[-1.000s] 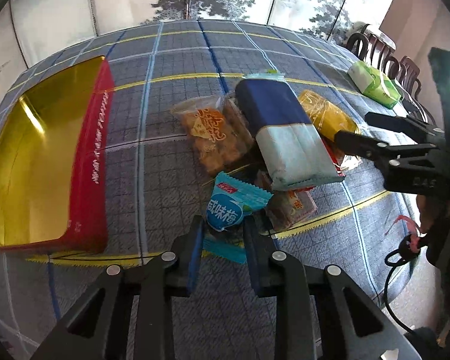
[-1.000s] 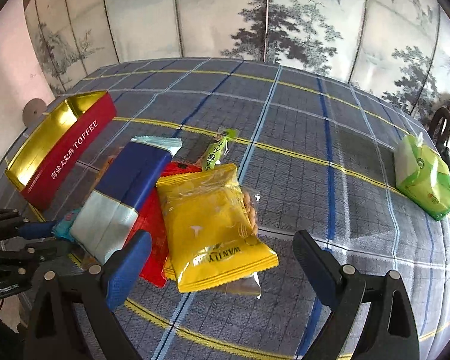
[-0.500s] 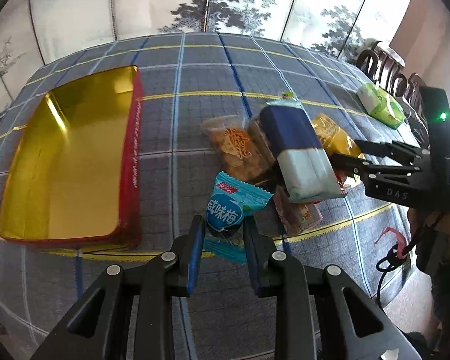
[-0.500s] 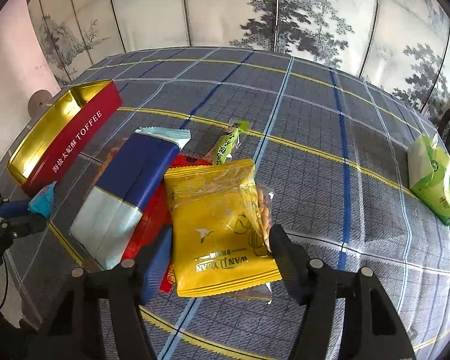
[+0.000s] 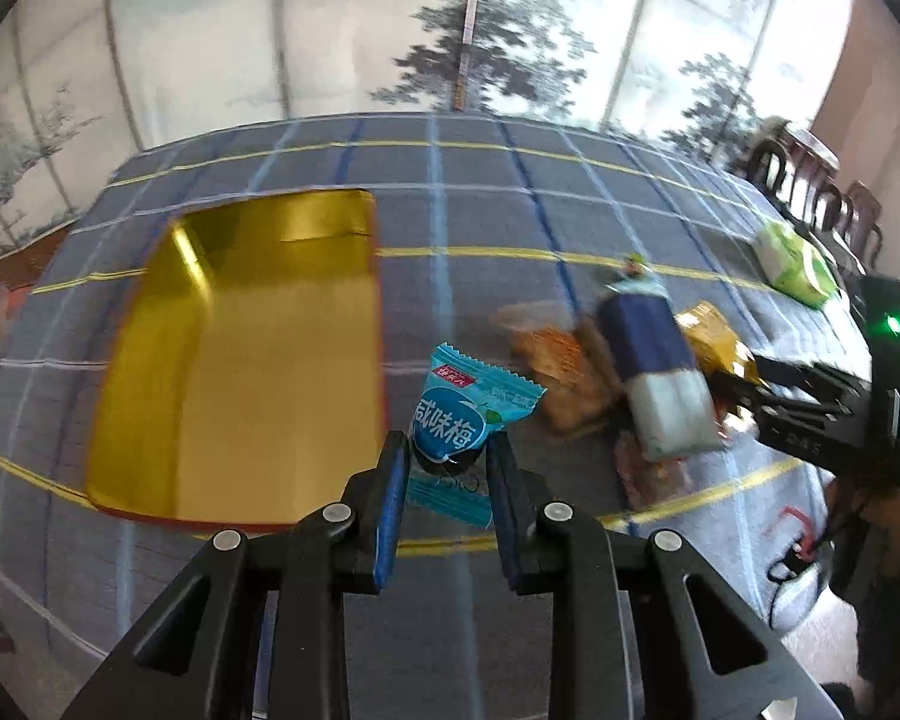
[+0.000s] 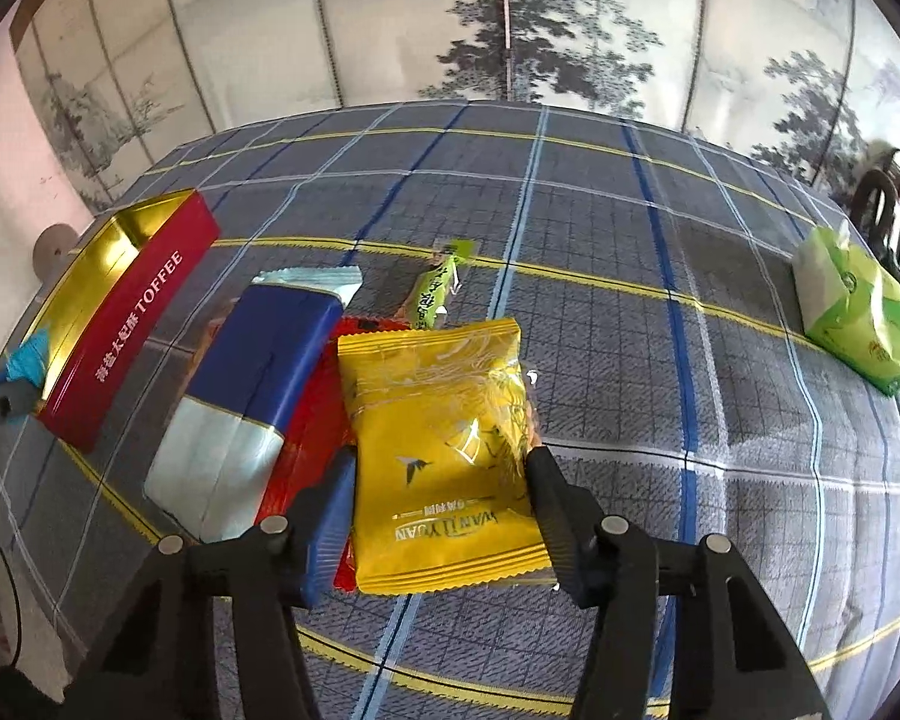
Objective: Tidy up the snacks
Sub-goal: 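Carry the blue candy with the left gripper over the gold tin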
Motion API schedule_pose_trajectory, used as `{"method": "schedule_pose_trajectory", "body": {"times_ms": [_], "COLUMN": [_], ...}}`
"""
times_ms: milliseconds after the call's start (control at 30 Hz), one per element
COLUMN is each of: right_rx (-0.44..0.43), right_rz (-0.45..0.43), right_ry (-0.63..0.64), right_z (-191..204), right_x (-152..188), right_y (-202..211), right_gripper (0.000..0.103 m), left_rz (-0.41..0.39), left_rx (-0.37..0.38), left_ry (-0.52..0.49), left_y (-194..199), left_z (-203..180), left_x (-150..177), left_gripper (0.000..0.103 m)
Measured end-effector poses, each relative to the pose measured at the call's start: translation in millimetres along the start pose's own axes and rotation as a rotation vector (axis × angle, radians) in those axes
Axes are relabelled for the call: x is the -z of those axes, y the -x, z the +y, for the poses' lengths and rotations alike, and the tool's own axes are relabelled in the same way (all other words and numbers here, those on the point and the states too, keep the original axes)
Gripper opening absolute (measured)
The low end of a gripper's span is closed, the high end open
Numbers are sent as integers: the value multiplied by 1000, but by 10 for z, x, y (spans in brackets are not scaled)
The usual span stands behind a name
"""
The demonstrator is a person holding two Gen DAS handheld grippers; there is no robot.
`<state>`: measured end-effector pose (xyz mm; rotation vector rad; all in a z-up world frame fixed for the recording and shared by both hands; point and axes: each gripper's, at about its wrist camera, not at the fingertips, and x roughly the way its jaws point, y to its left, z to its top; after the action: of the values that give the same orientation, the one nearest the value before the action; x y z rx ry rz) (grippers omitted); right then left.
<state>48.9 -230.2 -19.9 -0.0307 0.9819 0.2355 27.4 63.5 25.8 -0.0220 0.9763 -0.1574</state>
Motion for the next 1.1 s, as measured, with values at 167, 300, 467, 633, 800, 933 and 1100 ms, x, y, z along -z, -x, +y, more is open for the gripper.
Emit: {"method": "schedule_pose_trajectory", "body": {"times_ms": [167, 300, 467, 633, 800, 933, 1100], "right_rx": [9, 16, 44, 76, 102, 100, 85], "right_rz": [-4, -10, -18, -36, -59, -77, -100], "right_ry": [-40, -78, -90, -93, -99, -114, -99], "right_z": [-22, -55, -65, -65, -28, 14, 162], "right_x": [0, -1, -17, -43, -74, -107, -162], "right_y": [10, 20, 64, 140, 239, 337, 463], "right_gripper": [56, 56, 56, 56, 56, 56, 56], "left_rz": [-5, 7, 52, 90, 108, 107, 109], "left_rx": [-73, -121, -161, -190, -214, -224, -239], "left_ry": [57, 94, 139, 154, 151, 140, 128], "left_y": [-9, -84, -238, -366, -427, -433, -441], "left_z": [352, 602, 867, 1004, 1070, 1092, 1116], "left_x": [-52, -51, -9, 41, 95, 99, 105], "left_gripper": [23, 23, 23, 23, 23, 23, 24]}}
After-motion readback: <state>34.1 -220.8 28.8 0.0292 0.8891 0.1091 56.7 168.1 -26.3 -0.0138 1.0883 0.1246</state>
